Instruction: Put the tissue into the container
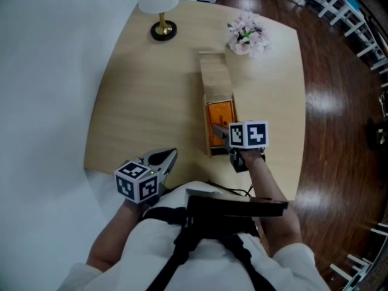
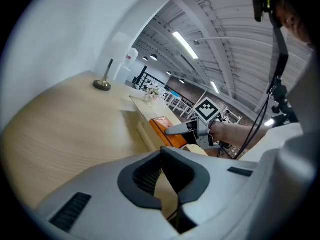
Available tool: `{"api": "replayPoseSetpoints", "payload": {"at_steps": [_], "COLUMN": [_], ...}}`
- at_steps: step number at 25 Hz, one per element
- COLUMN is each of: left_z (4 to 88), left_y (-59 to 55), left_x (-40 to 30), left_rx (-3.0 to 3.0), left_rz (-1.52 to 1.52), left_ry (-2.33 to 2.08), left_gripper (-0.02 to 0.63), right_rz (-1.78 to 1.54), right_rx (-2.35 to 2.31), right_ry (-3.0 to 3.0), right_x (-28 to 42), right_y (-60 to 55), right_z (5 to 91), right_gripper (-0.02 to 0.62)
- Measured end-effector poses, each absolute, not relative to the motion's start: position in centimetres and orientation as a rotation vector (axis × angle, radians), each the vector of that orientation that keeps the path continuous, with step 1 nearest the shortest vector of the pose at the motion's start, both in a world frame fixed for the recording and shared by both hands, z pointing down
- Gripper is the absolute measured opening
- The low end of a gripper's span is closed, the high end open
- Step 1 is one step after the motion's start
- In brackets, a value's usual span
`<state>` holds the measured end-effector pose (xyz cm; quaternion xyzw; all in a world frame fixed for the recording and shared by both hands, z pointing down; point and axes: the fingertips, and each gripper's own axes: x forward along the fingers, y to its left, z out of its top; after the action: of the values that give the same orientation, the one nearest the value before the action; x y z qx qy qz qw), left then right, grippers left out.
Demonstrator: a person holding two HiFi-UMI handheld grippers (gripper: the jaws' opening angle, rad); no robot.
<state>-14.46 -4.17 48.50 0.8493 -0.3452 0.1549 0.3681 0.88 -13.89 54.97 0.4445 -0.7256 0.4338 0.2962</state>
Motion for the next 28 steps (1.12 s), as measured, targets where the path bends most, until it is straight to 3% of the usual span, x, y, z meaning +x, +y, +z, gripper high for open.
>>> {"api": "replayPoseSetpoints", "payload": {"at_steps": [28], "left_z": [47.9], "left_y": [-4.0], "left_x": [-11.3], "left_rx": [2.201], "left_rz": [0.400], "left_ry": [-0.881], "left_gripper": [-0.006], "right_rz": [1.328], "right_rx": [1.250], "right_ry": [-2.066], "right_x": [3.8], "right_y": [-13.9], "right_z": [52.5], "right_gripper": [0.350]}}
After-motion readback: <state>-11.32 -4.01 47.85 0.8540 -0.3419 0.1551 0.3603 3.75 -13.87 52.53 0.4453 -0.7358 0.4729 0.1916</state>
